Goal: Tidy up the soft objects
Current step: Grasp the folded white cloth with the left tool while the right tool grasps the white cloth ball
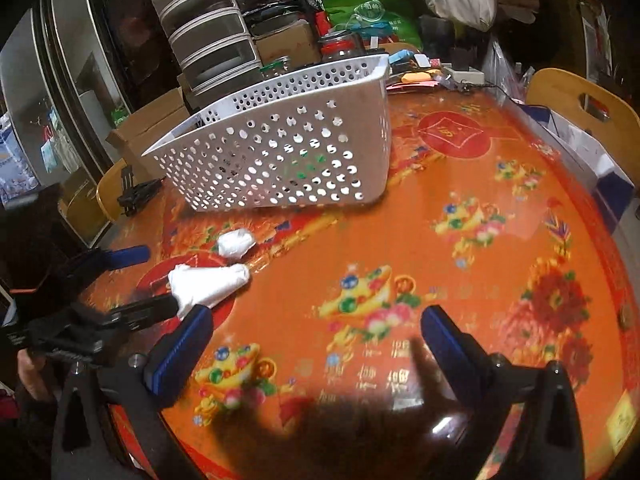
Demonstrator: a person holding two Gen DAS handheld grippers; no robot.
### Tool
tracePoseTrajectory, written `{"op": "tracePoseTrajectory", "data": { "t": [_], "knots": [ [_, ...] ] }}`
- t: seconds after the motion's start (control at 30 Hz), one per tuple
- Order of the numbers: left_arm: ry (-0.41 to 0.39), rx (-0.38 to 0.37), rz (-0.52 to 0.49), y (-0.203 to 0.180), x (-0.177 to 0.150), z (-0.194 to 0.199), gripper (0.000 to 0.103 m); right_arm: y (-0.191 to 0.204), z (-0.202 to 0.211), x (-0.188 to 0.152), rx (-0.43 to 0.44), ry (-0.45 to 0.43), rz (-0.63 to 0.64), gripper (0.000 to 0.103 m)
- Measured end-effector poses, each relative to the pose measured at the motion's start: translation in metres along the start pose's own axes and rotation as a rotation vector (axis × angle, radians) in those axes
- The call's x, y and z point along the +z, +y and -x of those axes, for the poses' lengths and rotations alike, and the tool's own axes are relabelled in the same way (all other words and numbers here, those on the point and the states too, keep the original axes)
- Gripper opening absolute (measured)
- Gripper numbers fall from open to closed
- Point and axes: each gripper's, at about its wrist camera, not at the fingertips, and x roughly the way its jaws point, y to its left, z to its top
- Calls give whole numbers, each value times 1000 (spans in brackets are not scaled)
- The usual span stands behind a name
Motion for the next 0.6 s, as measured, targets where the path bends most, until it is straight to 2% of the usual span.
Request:
{"op": "tracePoseTrajectory", "data": {
  "t": [0.2, 0.37, 0.6],
  "knots": [
    [-10, -14, -4, 2, 1, -10, 100, 1, 1, 4, -2, -8, 2, 103],
    [20, -23, -2, 5, -3, -19, 77, 12, -10, 13, 10, 1, 11, 103],
    [30, -26, -1, 9, -12, -23, 57, 39, -34, 29, 45, 16, 57, 103]
  ]
}}
